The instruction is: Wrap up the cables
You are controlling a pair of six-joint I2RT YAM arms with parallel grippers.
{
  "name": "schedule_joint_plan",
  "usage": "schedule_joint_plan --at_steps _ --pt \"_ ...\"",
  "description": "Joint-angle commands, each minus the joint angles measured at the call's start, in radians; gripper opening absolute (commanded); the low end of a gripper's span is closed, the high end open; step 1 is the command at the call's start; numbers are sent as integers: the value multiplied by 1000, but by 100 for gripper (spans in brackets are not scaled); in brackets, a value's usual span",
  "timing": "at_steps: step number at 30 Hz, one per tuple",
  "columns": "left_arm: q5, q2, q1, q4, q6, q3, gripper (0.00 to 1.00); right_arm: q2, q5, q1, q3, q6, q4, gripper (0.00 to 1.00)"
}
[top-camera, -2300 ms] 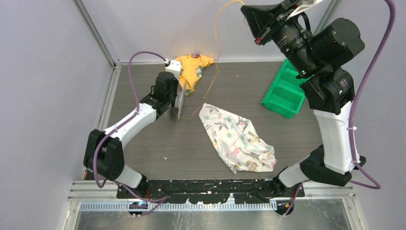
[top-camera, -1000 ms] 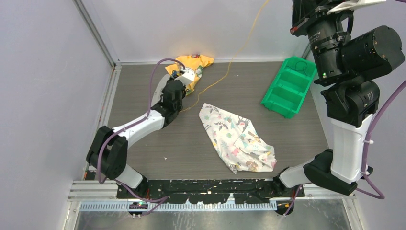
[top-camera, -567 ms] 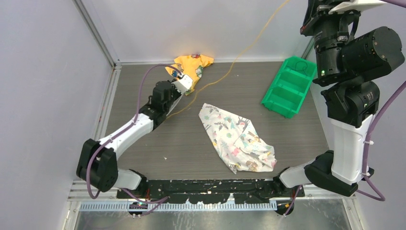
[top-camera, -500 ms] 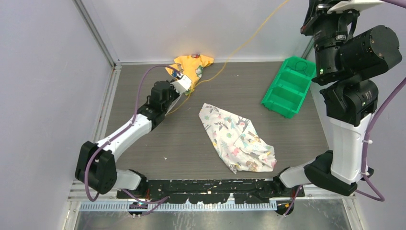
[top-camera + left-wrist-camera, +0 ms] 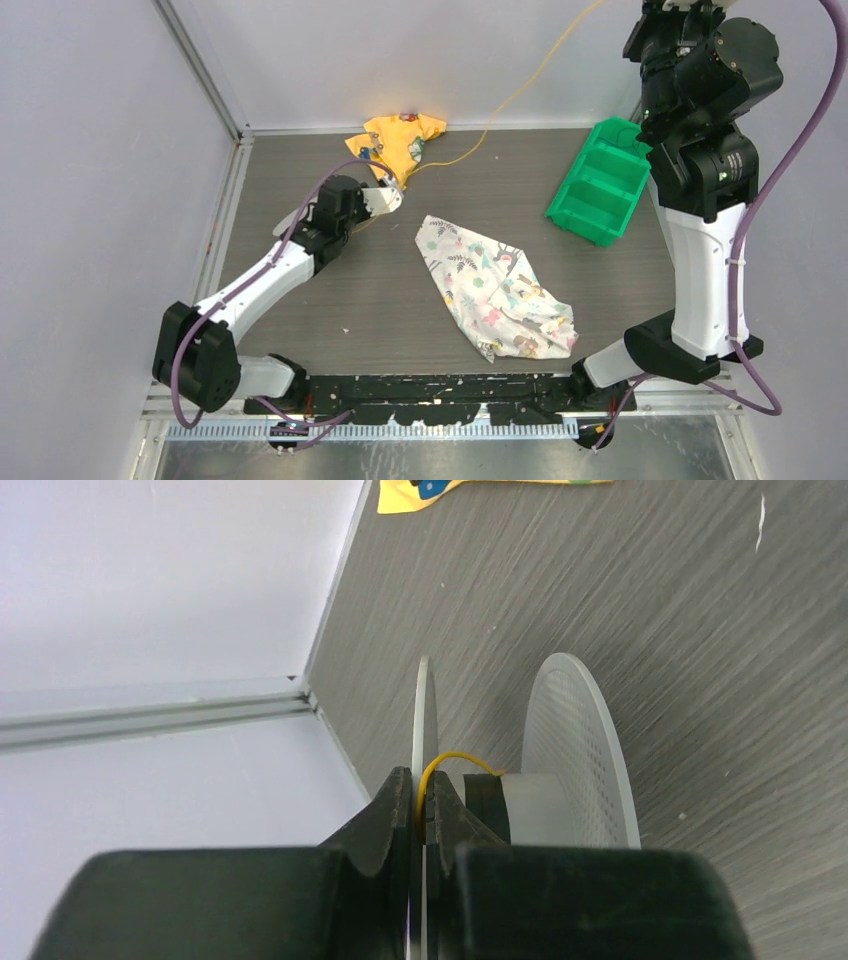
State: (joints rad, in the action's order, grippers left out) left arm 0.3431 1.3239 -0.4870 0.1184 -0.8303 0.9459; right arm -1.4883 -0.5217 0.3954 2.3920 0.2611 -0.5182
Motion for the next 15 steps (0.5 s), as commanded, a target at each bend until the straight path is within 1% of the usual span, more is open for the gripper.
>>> schedule_joint_plan --at_steps 1,6,12,15 --pt "-62 -115 -5 19 -162 -11 0 -1 62 -66 9 -80 -4 1" --pt "-138 -181 -6 43 -52 3 0 -24 111 -121 -9 -140 -28 1" --pt "-282 -245 2 107 89 67 0 -1 168 -174 -160 -229 -47 1" --pt "-369 -258 14 167 131 105 0 16 181 -211 -233 -260 -55 1"
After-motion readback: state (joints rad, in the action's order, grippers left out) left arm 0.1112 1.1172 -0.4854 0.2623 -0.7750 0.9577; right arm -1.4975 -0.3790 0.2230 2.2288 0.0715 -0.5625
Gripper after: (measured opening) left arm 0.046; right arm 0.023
